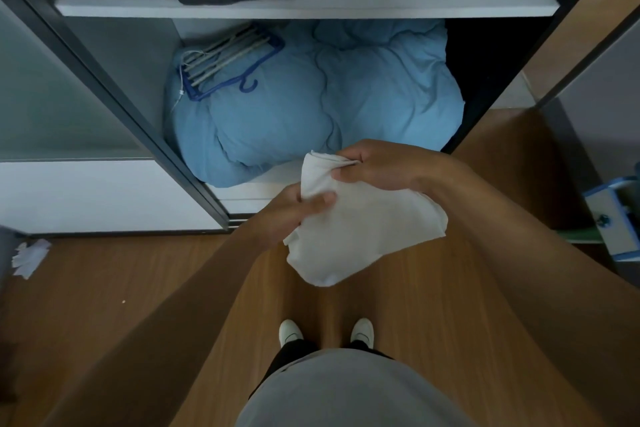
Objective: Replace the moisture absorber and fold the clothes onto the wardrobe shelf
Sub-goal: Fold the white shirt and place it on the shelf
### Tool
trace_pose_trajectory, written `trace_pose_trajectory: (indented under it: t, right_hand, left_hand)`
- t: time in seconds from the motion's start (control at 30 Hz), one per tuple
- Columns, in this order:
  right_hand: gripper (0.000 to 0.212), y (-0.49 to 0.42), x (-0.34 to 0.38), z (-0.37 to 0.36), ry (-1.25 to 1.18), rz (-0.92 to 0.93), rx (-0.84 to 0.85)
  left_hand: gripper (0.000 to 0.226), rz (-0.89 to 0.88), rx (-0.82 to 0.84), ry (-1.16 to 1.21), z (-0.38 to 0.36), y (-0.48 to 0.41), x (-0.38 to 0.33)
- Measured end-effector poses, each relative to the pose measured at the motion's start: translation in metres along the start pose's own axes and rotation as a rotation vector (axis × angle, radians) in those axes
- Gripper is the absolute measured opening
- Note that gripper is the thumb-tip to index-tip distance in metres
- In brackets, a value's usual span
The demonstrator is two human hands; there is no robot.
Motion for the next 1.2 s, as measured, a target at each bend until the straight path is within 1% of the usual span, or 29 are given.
trace_pose_trajectory:
  t: [0.07, 0.1, 0.17, 0.27, 0.33, 0.37, 0.43, 0.47, 0.53, 0.6, 0.67, 0.7, 0.77, 0.8, 0.83, 0.9, 0.97, 1.0, 1.07, 1.1, 1.13, 1.2]
  right_hand:
    - [0.015, -0.002, -0.001, 0.003, 0.017, 0.004, -0.022]
    - [0.016, -0.003, -0.002, 0.004, 0.02, 0.003, -0.03]
    - [0.016, -0.003, -0.002, 0.006, 0.003, -0.004, -0.038]
    - [0.013, -0.004, 0.002, 0.015, 0.029, -0.007, -0.043]
    - [0.015, -0.008, 0.006, 0.033, -0.023, 0.038, -0.15]
    - [0.015, -0.009, 0.005, 0.048, -0.127, 0.069, -0.251]
    - [0.018, -0.004, -0.012, 0.079, -0.449, 0.066, -0.448]
    - [0.022, -0.002, -0.029, 0.089, -0.592, 0.027, -0.5]
    - [0.036, 0.005, -0.066, 0.094, -0.736, -0.081, -0.546]
    - [0.06, 0.009, -0.104, 0.077, -0.783, -0.204, -0.518]
    - [0.084, 0.01, -0.143, 0.041, -0.915, -0.305, -0.457]
    - [0.084, 0.01, -0.158, 0.024, -1.042, -0.309, -0.433]
    - [0.067, 0.008, -0.169, -0.006, -1.291, -0.237, -0.338]
    - [0.064, 0.01, -0.168, -0.018, -1.383, -0.215, -0.294]
    - [0.066, 0.012, -0.164, -0.028, -1.44, -0.211, -0.261]
    - [0.069, 0.016, -0.157, -0.037, -1.452, -0.191, -0.245]
    - [0.067, 0.019, -0.149, -0.036, -1.336, -0.146, -0.254]
    - [0.061, 0.02, -0.147, -0.033, -1.235, -0.128, -0.277]
    - [0.04, 0.023, -0.14, -0.025, -1.073, -0.091, -0.388]
    - [0.035, 0.026, -0.14, -0.022, -1.065, -0.095, -0.457]
    - [0.035, 0.028, -0.141, -0.021, -1.091, -0.097, -0.503]
    - [0.041, 0.03, -0.139, -0.021, -1.181, -0.096, -0.522]
  left_hand:
    - [0.075, 0.01, 0.003, -0.14, 0.0, 0.001, 0.004]
    - [0.072, 0.012, 0.014, -0.157, -0.001, 0.002, 0.006]
    - [0.06, 0.025, 0.034, -0.154, -0.002, 0.003, 0.006]
    - [0.049, 0.067, 0.089, -0.155, -0.006, 0.004, 0.009]
    - [0.047, 0.097, 0.129, -0.084, -0.008, 0.005, 0.01]
    - [0.048, 0.112, 0.124, -0.033, -0.008, 0.005, 0.009]
    - [0.049, 0.132, 0.07, 0.092, -0.004, 0.004, 0.005]
    - [0.049, 0.136, 0.031, 0.161, -0.001, 0.003, 0.003]
    - [0.048, 0.143, -0.036, 0.283, 0.005, 0.001, 0.0]
    - [0.043, 0.16, -0.08, 0.383, 0.012, 0.001, -0.001]
    - [0.037, 0.19, -0.116, 0.459, 0.019, 0.001, 0.002]
    - [0.035, 0.204, -0.13, 0.483, 0.021, 0.002, 0.003]
    - [0.034, 0.237, -0.148, 0.51, 0.023, 0.0, 0.006]
    - [0.034, 0.253, -0.16, 0.509, 0.026, -0.001, 0.007]
    - [0.033, 0.267, -0.174, 0.501, 0.029, -0.002, 0.008]
    - [0.034, 0.292, -0.197, 0.496, 0.035, -0.003, 0.012]
    - [0.041, 0.318, -0.195, 0.505, 0.036, -0.004, 0.014]
    - [0.047, 0.321, -0.183, 0.504, 0.035, -0.004, 0.014]
    - [0.06, 0.302, -0.158, 0.507, 0.032, -0.005, 0.012]
    - [0.063, 0.285, -0.143, 0.498, 0.03, -0.005, 0.01]
    - [0.062, 0.26, -0.124, 0.472, 0.028, -0.004, 0.009]
    - [0.05, 0.189, -0.063, 0.351, 0.023, 0.0, 0.006]
Point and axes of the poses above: each hand's wrist, its own y-axis away from the middle knuckle, its own z-axis out of the back of the hand, x = y × z, the point moved 10 cm from there along -y, towards the middle knuckle, and after that the axes turned 15 degrees about -y, right-handed, at the moved point
